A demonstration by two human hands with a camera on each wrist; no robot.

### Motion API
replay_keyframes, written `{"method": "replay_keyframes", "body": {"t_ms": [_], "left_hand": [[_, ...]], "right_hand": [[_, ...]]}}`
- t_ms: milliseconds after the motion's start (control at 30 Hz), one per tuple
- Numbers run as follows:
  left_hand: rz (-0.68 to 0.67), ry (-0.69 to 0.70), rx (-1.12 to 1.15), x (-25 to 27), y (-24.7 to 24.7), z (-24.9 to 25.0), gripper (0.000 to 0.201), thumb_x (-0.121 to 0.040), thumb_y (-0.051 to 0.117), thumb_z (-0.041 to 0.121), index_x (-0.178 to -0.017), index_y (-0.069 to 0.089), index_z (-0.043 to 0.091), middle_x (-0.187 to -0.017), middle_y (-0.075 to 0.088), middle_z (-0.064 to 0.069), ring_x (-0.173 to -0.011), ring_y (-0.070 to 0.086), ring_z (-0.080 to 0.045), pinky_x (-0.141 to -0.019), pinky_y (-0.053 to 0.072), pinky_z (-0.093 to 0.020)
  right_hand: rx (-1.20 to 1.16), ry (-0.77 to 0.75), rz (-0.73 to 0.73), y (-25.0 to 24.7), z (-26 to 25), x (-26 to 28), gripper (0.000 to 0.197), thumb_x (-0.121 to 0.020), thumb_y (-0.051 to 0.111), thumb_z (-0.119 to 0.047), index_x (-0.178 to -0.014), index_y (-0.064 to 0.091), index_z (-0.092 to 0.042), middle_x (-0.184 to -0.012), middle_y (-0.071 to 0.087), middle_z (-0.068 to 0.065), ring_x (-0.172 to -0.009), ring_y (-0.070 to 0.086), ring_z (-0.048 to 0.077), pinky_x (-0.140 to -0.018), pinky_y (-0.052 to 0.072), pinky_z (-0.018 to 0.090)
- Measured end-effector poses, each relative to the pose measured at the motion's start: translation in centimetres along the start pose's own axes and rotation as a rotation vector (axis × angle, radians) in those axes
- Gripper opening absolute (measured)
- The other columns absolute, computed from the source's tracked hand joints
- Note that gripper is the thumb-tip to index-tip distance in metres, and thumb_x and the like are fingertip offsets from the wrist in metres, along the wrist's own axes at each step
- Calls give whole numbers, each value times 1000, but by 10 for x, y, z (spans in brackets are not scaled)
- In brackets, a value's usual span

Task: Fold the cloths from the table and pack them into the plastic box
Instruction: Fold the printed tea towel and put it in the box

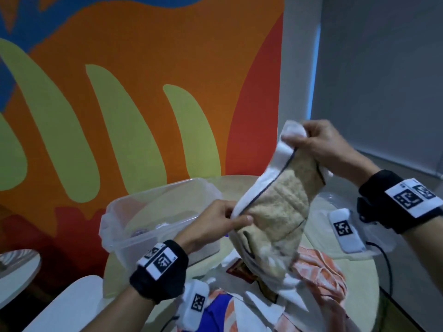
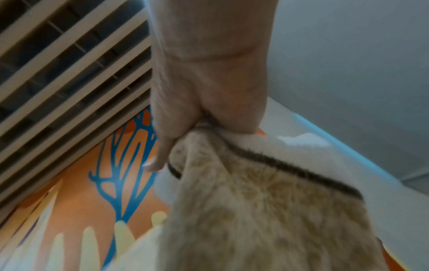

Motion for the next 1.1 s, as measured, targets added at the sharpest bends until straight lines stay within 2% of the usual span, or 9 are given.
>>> {"method": "replay_keyframes", "body": {"t_ms": [100,200,300,467,700,767,833,933,1100], "left_hand": [[135,90,121,-2,-15,23,19,-99,60,3,-89,69,16,-80,69,11,-74,62,-5,-68,45,-21],[202,182,77,-5,-24,49,10,-96,63,1,-90,63,10,-77,66,6,-70,58,-6,-65,45,-19],[189,155,95,1,-32,49,10,-92,69,1,-102,65,4,-80,70,2,-72,62,-10,-68,48,-23],[33,42,38,29,-27,14,11,-91,65,-4,-96,69,4,-72,60,-4,-63,55,-17,-61,46,-28],[141,-13,21,28,-20,0,11,-97,57,-5,-88,64,-5,-57,54,13,-40,41,5,-44,31,-6],[192,-20,14,27,-23,-9,11,-98,58,-1,-90,63,-7,-60,53,9,-41,40,4,-45,31,-8],[185,-25,-77,27,-22,-28,4,-92,63,4,-91,66,1,-65,55,6,-54,46,-4,-55,37,-18],[103,-110,-181,34,-10,-56,7,-85,65,9,-88,62,15,-62,50,12,-59,43,-8,-62,35,-30],[123,-189,-148,43,-2,-86,17,-88,60,3,-95,54,18,-65,56,7,-59,53,-10,-63,42,-32]], "right_hand": [[82,51,-474,32,-5,28,54,-73,82,-55,-117,71,-27,-106,75,-11,-93,70,4,-83,54,27],[80,32,-660,66,-10,45,36,-81,85,-35,-110,73,-17,-94,72,-12,-83,66,5,-73,51,25],[-10,15,-603,62,-20,45,8,-84,81,-12,-82,74,-10,-74,66,-4,-70,59,8,-63,45,26],[15,-24,-309,24,-27,35,37,-86,73,-3,-54,69,-22,-52,52,-13,-49,47,0,-49,37,17],[-33,86,-223,29,-1,33,38,-83,78,-9,-48,69,-21,-48,58,-17,-44,53,-3,-48,39,13],[-45,131,-176,25,9,30,15,-79,81,-12,-65,76,-10,-70,75,-10,-63,69,2,-64,48,22],[-74,192,-93,19,23,27,24,-74,83,-17,-77,73,5,-86,78,10,-74,71,20,-71,49,35],[-114,277,0,11,43,30,32,-73,80,-14,-74,65,14,-70,64,17,-63,59,24,-64,44,38],[29,418,87,-5,85,44,20,-77,79,-9,-68,61,-6,-60,49,8,-44,45,10,-41,34,19]]}}
Point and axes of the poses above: each hand's wrist, its own x-axis away from the middle knuckle, its own y-axis out of the palm, z = x × y, the point moved 3 cm from there along -x, towards the middle knuckle
